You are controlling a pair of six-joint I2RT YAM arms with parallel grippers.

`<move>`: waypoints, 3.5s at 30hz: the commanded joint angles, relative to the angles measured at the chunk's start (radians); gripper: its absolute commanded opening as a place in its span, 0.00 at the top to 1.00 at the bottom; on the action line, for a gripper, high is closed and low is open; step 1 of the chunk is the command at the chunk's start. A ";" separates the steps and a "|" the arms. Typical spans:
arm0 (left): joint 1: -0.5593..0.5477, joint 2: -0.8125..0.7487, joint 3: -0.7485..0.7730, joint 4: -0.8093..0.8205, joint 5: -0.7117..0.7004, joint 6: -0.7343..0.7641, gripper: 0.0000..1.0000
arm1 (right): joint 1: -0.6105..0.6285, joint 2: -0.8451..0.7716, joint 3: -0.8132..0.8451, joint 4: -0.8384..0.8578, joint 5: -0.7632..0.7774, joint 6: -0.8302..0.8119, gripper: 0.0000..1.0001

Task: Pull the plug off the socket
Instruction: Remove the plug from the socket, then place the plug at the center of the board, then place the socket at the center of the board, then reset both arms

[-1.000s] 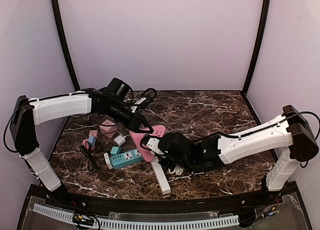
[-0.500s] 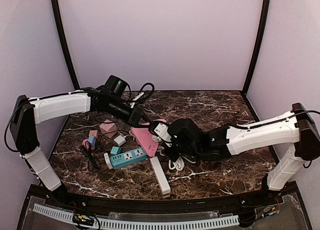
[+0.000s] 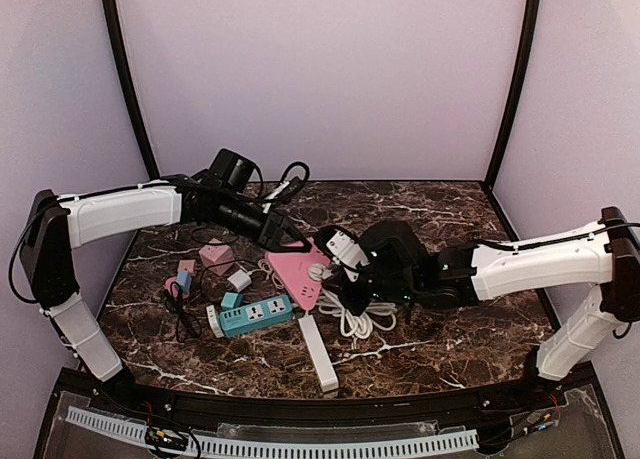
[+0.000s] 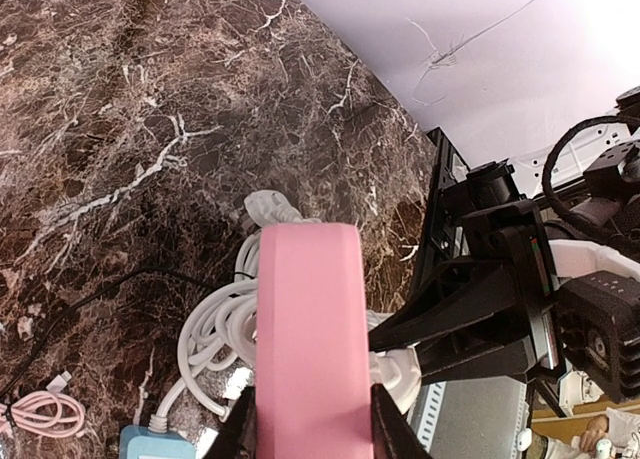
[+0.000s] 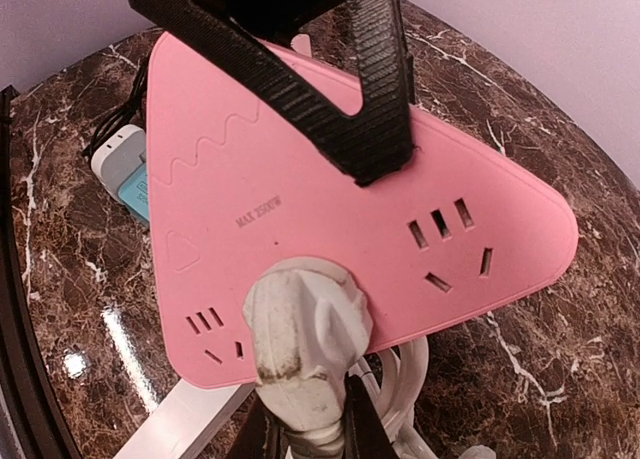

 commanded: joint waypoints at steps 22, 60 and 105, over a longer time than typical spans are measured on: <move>0.090 0.035 -0.005 -0.113 -0.117 -0.011 0.99 | 0.204 -0.010 0.050 0.153 0.408 -0.247 1.00; 0.090 0.259 0.090 0.034 -0.246 -0.078 0.65 | -0.046 0.033 -0.024 -0.016 0.039 0.216 0.36; 0.657 -0.465 -0.553 0.494 -0.696 -0.032 0.01 | -0.856 -0.421 -0.223 -0.160 -0.240 0.162 0.01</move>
